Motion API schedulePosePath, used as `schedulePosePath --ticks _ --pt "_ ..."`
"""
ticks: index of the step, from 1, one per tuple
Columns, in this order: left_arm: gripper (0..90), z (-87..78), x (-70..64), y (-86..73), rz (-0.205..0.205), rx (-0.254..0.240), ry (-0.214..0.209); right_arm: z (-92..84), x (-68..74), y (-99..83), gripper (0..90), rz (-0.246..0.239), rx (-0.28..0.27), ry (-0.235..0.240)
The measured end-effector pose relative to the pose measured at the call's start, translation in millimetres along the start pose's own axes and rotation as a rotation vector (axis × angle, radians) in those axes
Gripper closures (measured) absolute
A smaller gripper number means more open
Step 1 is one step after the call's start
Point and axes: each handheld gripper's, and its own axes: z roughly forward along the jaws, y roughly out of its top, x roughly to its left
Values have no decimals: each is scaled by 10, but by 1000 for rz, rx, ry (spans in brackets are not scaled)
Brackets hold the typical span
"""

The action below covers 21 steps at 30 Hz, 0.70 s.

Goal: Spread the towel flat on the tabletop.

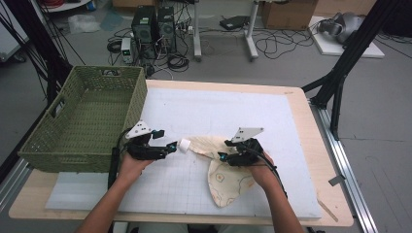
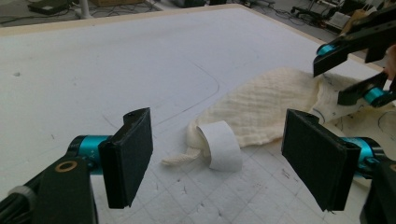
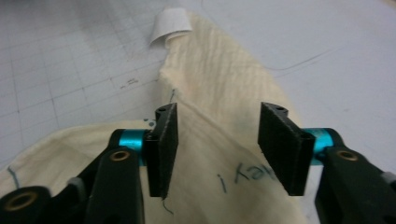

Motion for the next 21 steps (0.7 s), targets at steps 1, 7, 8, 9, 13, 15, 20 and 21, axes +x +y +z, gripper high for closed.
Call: schedulePosePath --ticks 1,7,8,9,13,15,20,21 --pt "252 1 0 -2 0 2 0 44 -5 -6 485 -5 15 14" --pt "252 -3 13 -15 -3 5 7 9 -34 -13 838 24 32 16" --pt "253 -3 12 -15 -5 1 7 -38 -45 -10 841 38 7 13" --pt "253 -2 12 -15 -5 0 8 -85 -57 -11 844 50 -16 12" --pt "253 6 11 -21 -2 6 14 -257 -124 -34 846 92 -84 -49" --pt "253 15 10 -23 0 8 11 -346 -177 -55 846 119 -116 -113" --pt "255 21 3 -24 -1 9 8 -497 -383 -142 847 228 -102 -325" --pt "255 19 5 -24 -1 9 7 -520 -426 -170 847 254 -99 -362"
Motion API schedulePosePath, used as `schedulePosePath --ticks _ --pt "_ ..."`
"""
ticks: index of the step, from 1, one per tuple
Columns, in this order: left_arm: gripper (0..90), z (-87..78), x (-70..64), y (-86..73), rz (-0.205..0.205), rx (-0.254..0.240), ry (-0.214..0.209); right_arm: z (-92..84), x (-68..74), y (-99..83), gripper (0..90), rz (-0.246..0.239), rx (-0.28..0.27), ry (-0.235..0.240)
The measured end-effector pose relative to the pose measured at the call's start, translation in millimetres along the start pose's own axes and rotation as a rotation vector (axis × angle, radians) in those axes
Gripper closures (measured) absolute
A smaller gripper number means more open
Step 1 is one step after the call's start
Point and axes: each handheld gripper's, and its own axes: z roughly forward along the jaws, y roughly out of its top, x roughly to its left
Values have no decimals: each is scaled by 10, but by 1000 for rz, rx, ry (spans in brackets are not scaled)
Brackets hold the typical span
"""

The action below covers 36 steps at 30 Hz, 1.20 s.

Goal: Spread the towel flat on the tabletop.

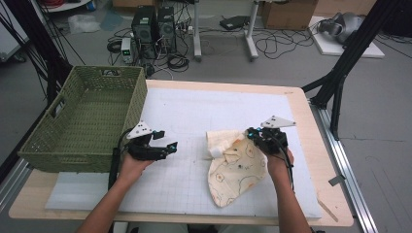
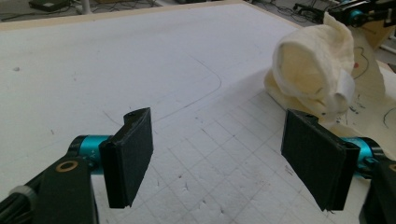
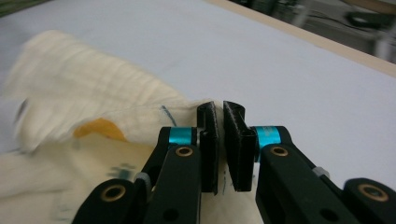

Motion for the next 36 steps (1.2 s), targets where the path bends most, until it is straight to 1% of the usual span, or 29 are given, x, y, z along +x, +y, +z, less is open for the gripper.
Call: schedulePosePath --ticks 2,4,5,6,7,8,9,10,11,12,14,17,19,20,21,22,23,24,25,26,27,28,30,31,32,33,34,35,36 --pt "255 -2 6 0 -2 0 -1 3 -109 -35 847 50 9 -74" --pt "256 -1 5 -2 -2 4 -2 21 -210 -70 847 92 39 -144" --pt "256 3 1 -5 -2 2 0 33 -264 -89 847 105 58 -176" --pt "257 6 -5 -7 -2 5 -2 51 -310 -110 847 121 89 -215" --pt "258 10 -7 -7 3 7 -4 74 -359 -139 846 135 123 -239" --pt "259 13 -12 -8 4 9 -5 94 -400 -171 842 153 154 -255" --pt "260 16 -12 -9 8 9 -6 106 -428 -200 828 161 184 -271" --pt "261 17 -12 -10 6 11 -8 109 -449 -224 796 171 197 -268" --pt "261 19 -10 -11 5 11 -8 103 -454 -241 761 175 196 -265" --pt "262 20 -8 -13 4 12 -10 86 -448 -250 736 162 182 -264" --pt "263 24 -9 -15 4 16 -10 39 -418 -248 660 147 148 -249" --pt "268 28 -17 -16 8 16 -11 -39 -347 -216 589 144 88 -215" --pt "271 21 -11 -12 11 11 -8 -71 -274 -180 532 123 51 -199" --pt "274 17 -9 -10 8 6 -3 -78 -238 -161 506 130 32 -174" --pt "275 9 -1 -7 9 3 -4 -65 -201 -147 503 133 24 -154" --pt "278 5 2 -7 6 -3 0 -30 -160 -141 489 127 34 -126" --pt "280 0 7 -5 8 -3 2 22 -124 -144 486 106 59 -111" --pt "280 -5 8 -4 8 -4 4 86 -86 -155 483 92 95 -95" --pt "280 -10 7 -3 7 -5 5 153 -59 -174 484 83 128 -78" --pt "280 -16 8 -1 8 -9 8 216 -36 -201 487 84 142 -60" --pt "281 -21 8 2 8 -9 10 273 -16 -221 495 101 154 -44" --pt "281 -27 9 5 13 -9 11 327 -2 -237 519 108 162 -30" --pt "281 -36 5 10 17 -10 16 433 23 -264 576 122 194 18" --pt "281 -44 3 15 20 -11 18 477 46 -281 608 125 214 26" --pt "281 -53 1 22 23 -12 24 485 58 -281 741 125 193 34" --pt "281 -65 -2 31 27 -11 33 493 69 -277 791 140 188 73" --pt "282 -76 -2 41 31 -12 43 506 102 -270 848 123 187 73" --pt "284 -90 -1 52 34 -15 54 514 141 -258 853 103 183 88" --pt "286 -106 -1 62 33 -20 62 527 180 -249 855 102 178 122"
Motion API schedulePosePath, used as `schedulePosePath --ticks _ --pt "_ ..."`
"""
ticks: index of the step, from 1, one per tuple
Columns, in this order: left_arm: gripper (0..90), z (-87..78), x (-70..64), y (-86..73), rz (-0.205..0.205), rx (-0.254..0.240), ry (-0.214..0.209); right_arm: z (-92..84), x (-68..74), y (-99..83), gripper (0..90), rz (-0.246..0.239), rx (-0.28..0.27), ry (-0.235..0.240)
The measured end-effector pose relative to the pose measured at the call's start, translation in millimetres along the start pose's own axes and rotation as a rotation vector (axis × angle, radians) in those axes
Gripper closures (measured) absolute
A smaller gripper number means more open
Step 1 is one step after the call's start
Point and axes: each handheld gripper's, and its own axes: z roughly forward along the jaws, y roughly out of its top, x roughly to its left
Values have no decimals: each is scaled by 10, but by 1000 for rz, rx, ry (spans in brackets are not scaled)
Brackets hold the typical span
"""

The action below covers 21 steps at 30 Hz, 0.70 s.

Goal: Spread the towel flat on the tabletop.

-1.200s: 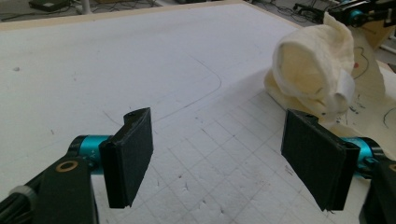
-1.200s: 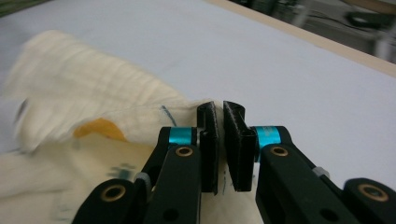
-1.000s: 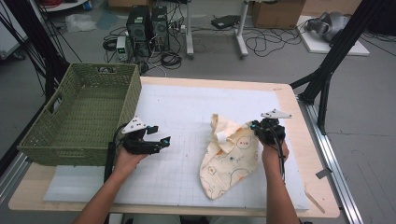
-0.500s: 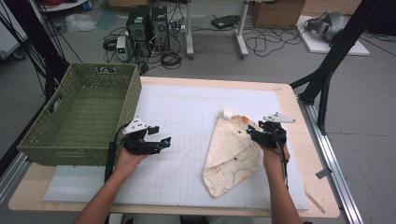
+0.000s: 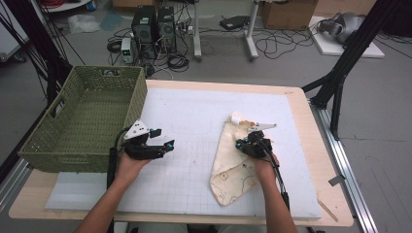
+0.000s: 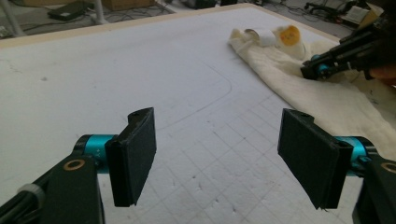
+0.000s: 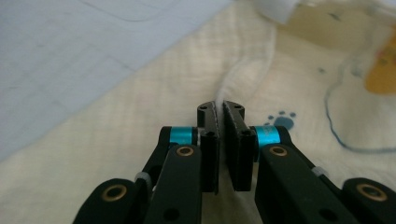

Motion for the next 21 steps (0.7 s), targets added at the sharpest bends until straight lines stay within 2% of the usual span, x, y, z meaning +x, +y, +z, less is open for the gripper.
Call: schedulePosePath --ticks 2,6,8,9,11,14,16,17,21 --pt "287 -20 3 14 -5 -15 1 39 99 24 855 -30 -4 50" --pt "287 -18 -18 22 2 -2 8 100 344 78 853 -66 -29 149" --pt "287 -19 -20 23 3 0 9 126 454 98 850 -101 -37 188" --pt "287 -23 -18 23 1 0 13 128 505 103 850 -99 -37 217" --pt "288 -37 -4 24 -8 -4 12 136 601 112 845 -137 -53 279" --pt "287 -33 -13 17 -17 -4 14 127 732 125 738 -191 -64 392" --pt "288 -8 -32 6 -13 13 9 63 764 135 649 -201 -78 405" --pt "290 1 -39 5 -11 17 7 1 740 142 600 -190 -102 397" --pt "303 28 -65 -2 0 28 -1 -284 569 119 550 -165 -181 311"
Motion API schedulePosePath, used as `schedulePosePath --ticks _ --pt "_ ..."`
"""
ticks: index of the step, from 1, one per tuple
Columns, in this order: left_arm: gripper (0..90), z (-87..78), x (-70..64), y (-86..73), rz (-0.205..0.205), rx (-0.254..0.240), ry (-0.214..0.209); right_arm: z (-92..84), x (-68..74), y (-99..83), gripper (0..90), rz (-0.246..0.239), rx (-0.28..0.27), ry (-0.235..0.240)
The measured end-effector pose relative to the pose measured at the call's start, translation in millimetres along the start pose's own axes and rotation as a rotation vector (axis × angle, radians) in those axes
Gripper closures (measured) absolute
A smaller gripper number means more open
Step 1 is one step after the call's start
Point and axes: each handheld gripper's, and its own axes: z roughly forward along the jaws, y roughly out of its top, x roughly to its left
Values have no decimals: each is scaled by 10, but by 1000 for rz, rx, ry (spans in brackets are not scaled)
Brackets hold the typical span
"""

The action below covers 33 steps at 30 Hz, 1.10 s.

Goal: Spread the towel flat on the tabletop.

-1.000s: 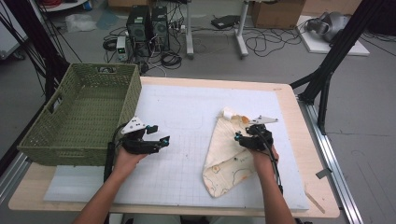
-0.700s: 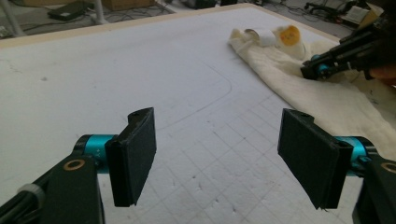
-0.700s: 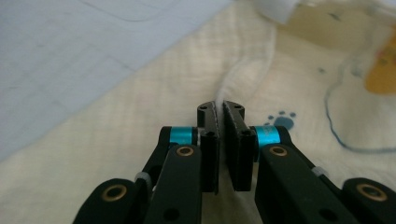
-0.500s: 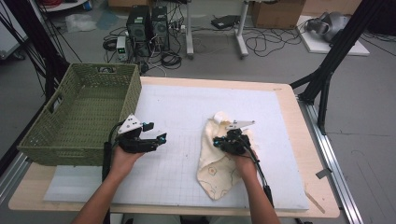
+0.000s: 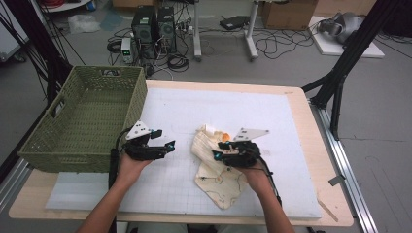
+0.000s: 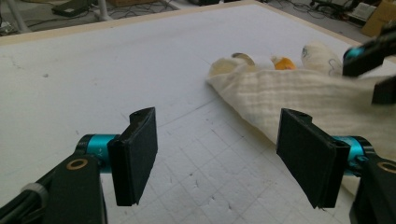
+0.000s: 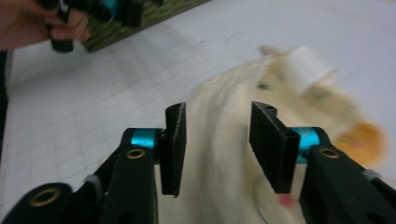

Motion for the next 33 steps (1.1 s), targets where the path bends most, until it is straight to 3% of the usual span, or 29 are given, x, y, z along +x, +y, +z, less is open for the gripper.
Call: schedulePosePath --ticks 5,8,11,16,18,23,28,33 --pt "357 84 -46 5 7 8 -25 -465 -189 -141 514 28 -40 -172" --pt "393 163 -92 33 -4 -4 -48 -661 -287 -284 512 56 -12 -268" --pt "394 280 -188 90 -9 -4 -84 -762 -359 -437 499 78 29 -330" --pt "388 492 -402 211 41 14 -137 -838 -426 -623 491 125 25 -369" --pt "388 576 -469 259 73 38 -148 -863 -429 -666 491 120 30 -379" --pt "351 784 -611 341 77 51 -204 -903 -425 -678 490 117 10 -384" --pt "362 970 -798 280 133 138 -255 -916 -425 -665 484 113 -7 -381" --pt "471 1091 -870 228 155 179 -279 -914 -407 -659 481 109 -8 -369"
